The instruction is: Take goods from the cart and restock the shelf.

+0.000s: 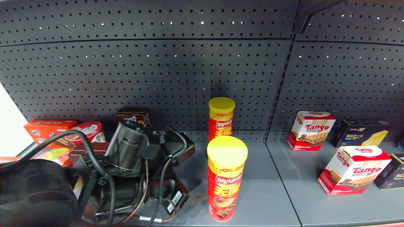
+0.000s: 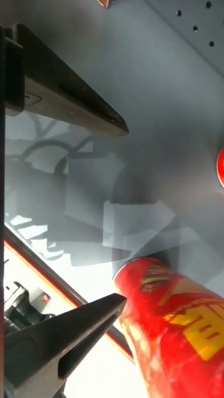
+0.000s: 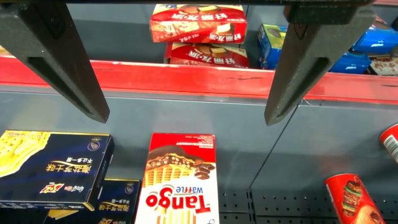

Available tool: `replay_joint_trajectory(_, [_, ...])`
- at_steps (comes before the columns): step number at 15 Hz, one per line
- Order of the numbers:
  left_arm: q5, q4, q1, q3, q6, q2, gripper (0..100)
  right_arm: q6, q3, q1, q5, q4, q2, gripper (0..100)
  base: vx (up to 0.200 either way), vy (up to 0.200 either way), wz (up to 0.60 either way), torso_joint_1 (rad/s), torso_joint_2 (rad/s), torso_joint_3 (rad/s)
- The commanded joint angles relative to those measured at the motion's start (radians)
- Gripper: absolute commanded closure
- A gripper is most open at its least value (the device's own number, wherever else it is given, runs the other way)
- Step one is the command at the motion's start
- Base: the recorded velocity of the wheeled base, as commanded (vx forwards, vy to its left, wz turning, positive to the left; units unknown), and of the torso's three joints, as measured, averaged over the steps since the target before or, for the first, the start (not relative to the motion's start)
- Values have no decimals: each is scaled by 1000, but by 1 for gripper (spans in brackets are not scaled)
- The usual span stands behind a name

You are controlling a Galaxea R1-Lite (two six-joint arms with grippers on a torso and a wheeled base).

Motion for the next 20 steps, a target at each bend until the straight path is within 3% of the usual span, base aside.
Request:
replay_joint_trajectory(1, [0,-1,-1,-2,1,7,0,0,0,0,1,0,1,0,0,0,0,0,0,0])
replay_joint_trajectory(4, [0,-1,-21,-19,-1,21,0,0,0,0,1,0,1,0,0,0,0,0,0,0])
replay_joint_trajectory(16, [5,1,-3,-25,-2,-71,0,0,0,0,2,0,1,0,0,0,0,0,0,0])
replay_joint_trajectory(20, [15,-1,66,-26,5,-176,0,0,0,0,5,0,1,0,0,0,0,0,0,0])
